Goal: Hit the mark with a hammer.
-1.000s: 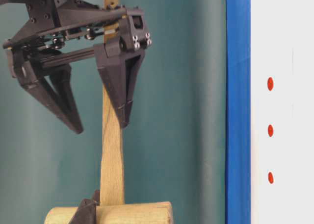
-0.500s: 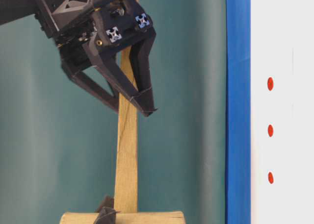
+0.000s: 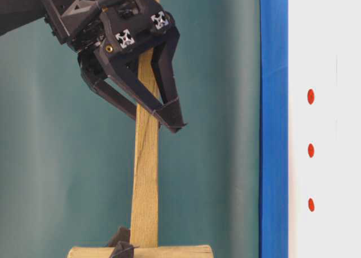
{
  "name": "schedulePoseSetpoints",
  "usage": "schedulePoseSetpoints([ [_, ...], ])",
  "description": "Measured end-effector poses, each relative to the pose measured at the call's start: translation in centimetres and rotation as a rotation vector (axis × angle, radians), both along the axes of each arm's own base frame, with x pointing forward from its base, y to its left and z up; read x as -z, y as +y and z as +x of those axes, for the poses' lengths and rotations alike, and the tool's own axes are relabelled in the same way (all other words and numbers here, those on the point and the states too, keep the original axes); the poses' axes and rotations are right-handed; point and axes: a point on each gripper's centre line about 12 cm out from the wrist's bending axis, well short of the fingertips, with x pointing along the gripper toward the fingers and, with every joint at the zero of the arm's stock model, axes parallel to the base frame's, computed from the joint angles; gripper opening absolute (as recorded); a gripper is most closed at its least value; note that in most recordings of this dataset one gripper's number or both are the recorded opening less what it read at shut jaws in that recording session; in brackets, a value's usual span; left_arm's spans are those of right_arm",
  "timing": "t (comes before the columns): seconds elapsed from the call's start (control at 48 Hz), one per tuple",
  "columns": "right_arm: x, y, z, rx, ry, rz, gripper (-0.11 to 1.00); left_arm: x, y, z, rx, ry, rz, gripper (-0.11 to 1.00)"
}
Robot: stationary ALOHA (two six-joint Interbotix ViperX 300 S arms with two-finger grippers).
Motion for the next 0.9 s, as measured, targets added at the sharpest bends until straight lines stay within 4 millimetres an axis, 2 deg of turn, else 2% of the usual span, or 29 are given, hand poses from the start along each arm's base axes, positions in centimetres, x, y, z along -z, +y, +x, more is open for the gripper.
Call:
schedulePoseSetpoints([
  [0.187,-0.02,-0.17,0.11,-0.024,0.010,0.019,0.21,0.00,-0.13,0.00,0.004,0.000,-0.002,0.45],
  [0.25,0.08,-0.01,0.10,-0.042,0.018,0.030,0.08,0.00,-0.22,0.00,0.008,0.000,0.000,0.45],
  [0.292,0.19,0.12,0.12,-0.052,0.023,0.035,0.04,-0.06,-0.28,-0.02,0.011,-0.003,0.003,0.45],
  [0.729,0.15,0.33,0.11,-0.051,0.022,0.071,0.04,-0.04,-0.41,-0.02,0.016,-0.002,0.003,0.46],
  [0.854,0.34,0.12,0.10,-0.039,0.026,0.089,0.03,-0.32,-0.36,0.02,0.012,-0.011,-0.006,0.78],
  [0.896,0.41,0.06,0.11,-0.034,0.026,0.098,0.03,-0.41,-0.36,-0.02,0.012,-0.014,-0.006,0.84],
])
